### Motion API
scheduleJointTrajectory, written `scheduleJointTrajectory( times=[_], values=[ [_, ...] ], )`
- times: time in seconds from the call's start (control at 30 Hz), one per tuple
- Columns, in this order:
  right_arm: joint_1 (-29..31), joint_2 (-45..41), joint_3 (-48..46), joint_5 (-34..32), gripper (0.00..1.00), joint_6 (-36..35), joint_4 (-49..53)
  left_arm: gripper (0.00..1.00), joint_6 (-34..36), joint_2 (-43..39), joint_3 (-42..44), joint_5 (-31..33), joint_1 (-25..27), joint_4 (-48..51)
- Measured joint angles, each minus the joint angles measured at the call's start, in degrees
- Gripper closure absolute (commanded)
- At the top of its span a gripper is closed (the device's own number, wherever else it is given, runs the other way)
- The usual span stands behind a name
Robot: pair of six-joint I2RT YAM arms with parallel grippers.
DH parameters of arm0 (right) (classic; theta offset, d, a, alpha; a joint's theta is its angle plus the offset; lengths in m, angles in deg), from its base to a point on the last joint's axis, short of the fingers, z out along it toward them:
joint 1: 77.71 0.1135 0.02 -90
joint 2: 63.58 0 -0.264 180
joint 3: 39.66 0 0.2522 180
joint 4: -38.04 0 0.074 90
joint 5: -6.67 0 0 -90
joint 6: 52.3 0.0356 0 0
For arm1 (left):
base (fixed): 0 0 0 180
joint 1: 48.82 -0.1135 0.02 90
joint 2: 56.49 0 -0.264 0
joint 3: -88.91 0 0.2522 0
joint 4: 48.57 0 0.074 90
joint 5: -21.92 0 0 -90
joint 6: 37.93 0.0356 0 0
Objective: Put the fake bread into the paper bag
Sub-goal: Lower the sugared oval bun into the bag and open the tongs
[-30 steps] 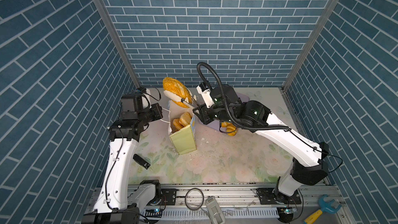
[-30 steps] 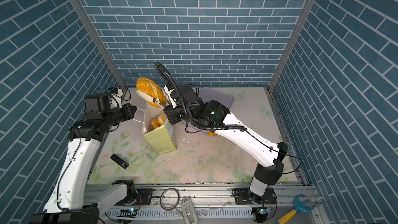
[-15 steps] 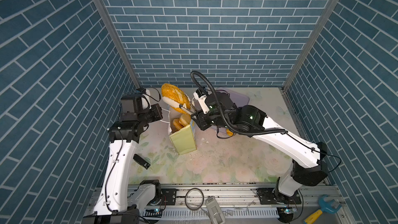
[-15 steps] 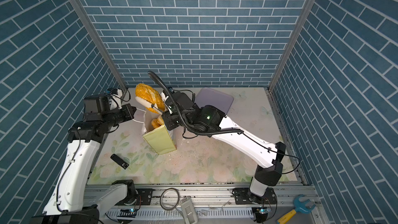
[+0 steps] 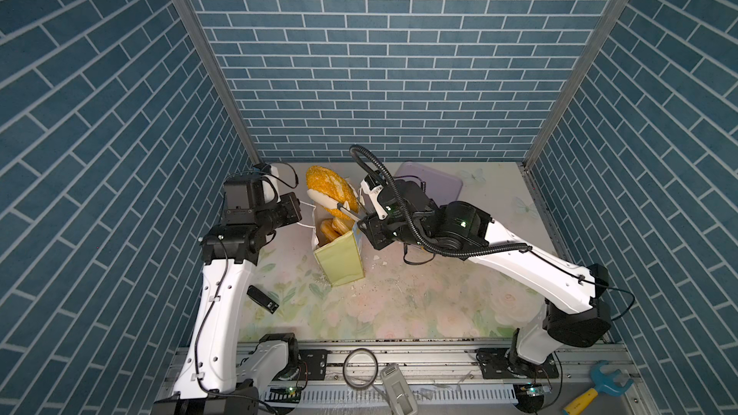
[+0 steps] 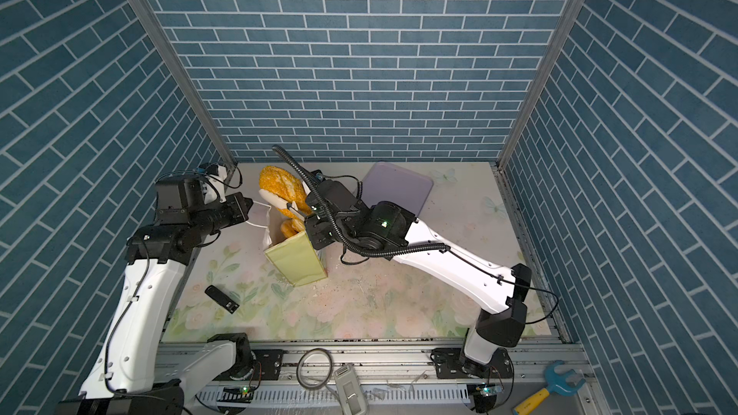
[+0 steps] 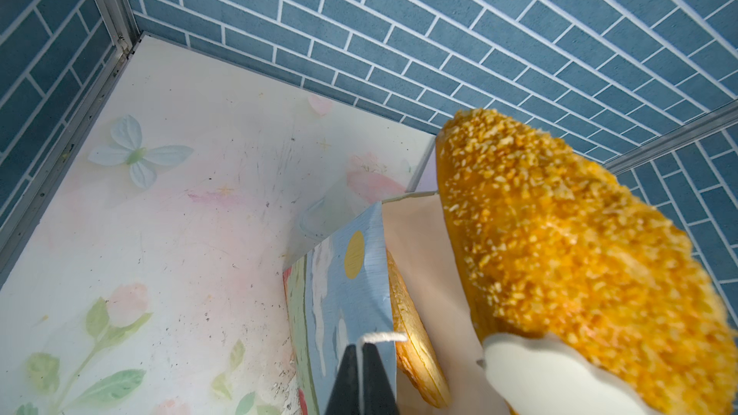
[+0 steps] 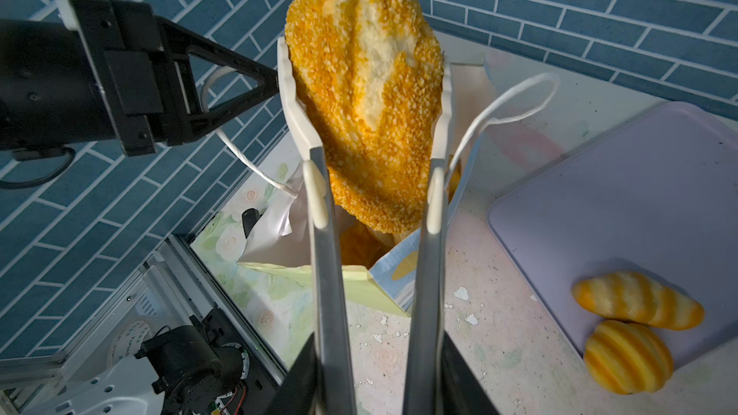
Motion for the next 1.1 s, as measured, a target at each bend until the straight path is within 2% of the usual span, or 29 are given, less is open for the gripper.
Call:
scheduleJointTrajectory(
  times=[0.2,0.43,0.83,0.93,1.1],
  values=[
    [0.4,-0.3,-0.3,-0.7,0.49,0.0,0.2,0.94,0.0,-0.1,0.1,0.0,0.0,0.0],
    [0.6,-1.1,-0.3,-1.6,0.49,-0.1,-0.1,0.94,-0.2,-0.4,0.5,-0.1,0.0,0.0],
    [0.6,-1.7,-0.1,-2.8,0.57,-3.1,-0.9,0.94,-1.3,-0.4,1.0,-0.5,0.0,-0.4],
    [0.6,-1.3,1.8,-2.3,0.56,-4.4,0.2,0.94,-1.3,-0.4,1.0,-0.5,0.0,-0.4],
    [0.7,2.6,10.1,-0.3,0.51,-6.3,4.2,0.94,-1.3,-0.4,1.0,-0.5,0.0,-0.4]
  ],
)
